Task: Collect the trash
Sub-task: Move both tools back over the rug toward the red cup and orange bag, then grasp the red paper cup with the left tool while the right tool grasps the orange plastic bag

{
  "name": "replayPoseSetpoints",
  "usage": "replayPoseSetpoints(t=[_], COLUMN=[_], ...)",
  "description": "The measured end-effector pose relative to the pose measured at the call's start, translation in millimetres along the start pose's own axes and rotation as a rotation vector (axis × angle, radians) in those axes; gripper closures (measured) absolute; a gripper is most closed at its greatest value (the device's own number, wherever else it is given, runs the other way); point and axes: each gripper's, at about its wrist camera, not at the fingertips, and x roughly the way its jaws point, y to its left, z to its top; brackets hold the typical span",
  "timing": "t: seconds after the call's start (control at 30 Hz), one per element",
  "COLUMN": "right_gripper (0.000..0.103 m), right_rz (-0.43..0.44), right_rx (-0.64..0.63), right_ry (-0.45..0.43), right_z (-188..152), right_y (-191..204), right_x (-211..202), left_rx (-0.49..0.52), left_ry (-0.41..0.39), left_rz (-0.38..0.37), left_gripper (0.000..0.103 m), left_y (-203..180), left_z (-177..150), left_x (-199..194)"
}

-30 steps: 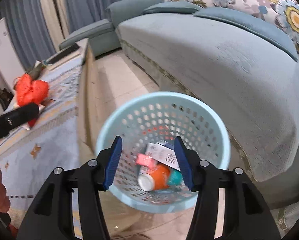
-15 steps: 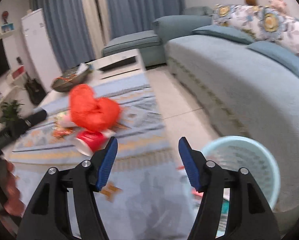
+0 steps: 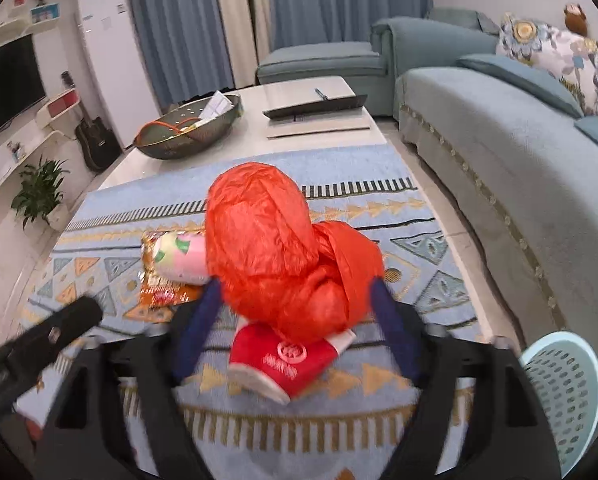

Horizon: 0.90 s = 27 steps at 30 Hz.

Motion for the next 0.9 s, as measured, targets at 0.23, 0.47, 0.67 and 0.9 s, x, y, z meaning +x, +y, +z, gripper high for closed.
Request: replayPoseSetpoints(t=[0.23,0.47,0.67,0.9], right_gripper=[0.021,0.061,0.073,0.073], right_rz=[-0.014,-0.01,0.0,-0.037], right_rx=[-0.027,-0.022,0.034,0.06], right_ry=[0.065,0.072,-0.012,-0.093], right_z=[10.7,2.6,-3.5,-24.5], right_y=[9.7,-1.1,-23.8,-54.8], right_x=[40.5,48.9,10.1,-47.4], left_rx=[-0.017,-0.006,0.078,0.278], left_ry=[0.022,0.042,0.061,0.117], left_rz=[-0.006,-0.021,-0.053,-0.061], left_gripper=[0.028,0.028,0.027,0.026], left_y=[4.4,5.6,-10.9,-53.3], left_z=[-0.2,1.1,-6.4,-32.4], left_x=[5.4,12.7,22.1,62.8])
